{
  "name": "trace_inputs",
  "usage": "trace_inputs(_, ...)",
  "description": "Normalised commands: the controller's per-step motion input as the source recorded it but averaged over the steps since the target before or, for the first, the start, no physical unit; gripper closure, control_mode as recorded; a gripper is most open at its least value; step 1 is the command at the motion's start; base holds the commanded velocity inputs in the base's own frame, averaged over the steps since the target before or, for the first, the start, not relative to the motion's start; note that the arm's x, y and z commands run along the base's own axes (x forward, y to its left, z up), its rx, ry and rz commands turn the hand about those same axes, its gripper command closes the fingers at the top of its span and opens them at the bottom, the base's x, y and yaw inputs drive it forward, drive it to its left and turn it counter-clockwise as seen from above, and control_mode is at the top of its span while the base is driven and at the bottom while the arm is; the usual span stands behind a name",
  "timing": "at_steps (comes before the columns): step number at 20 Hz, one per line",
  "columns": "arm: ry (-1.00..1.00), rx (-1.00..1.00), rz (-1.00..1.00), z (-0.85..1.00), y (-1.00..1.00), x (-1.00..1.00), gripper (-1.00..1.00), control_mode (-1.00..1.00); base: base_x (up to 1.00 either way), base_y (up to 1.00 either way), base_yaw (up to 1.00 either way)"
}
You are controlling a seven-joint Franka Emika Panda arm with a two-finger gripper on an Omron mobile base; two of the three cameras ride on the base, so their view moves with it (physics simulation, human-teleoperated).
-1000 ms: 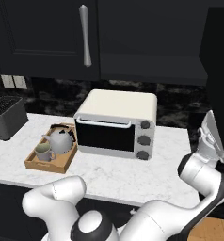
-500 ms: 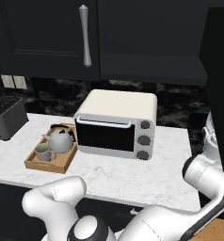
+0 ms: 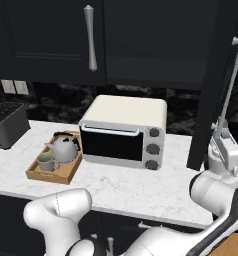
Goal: Pick the kettle from the counter and place it on the tray. Then pick the mug from the cabinet and place it on the tray. Then close the cabinet doors.
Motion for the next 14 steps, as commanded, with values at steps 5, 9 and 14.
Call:
trace_inputs(5,0.09,-0.11,-0.08,0.4,0.67,-0.23,1.0,-1.0,0.0,0.0,0.0)
trace_inputs(9,0.19,-0.07,-0.06,0.34,0.65,0.0,1.0,-1.0,0.0,0.0,0.0)
trace_inputs(14,0.29,-0.05,0.0,0.25,0.62,0.08,1.0,-1.0,0.0,0.0,0.0)
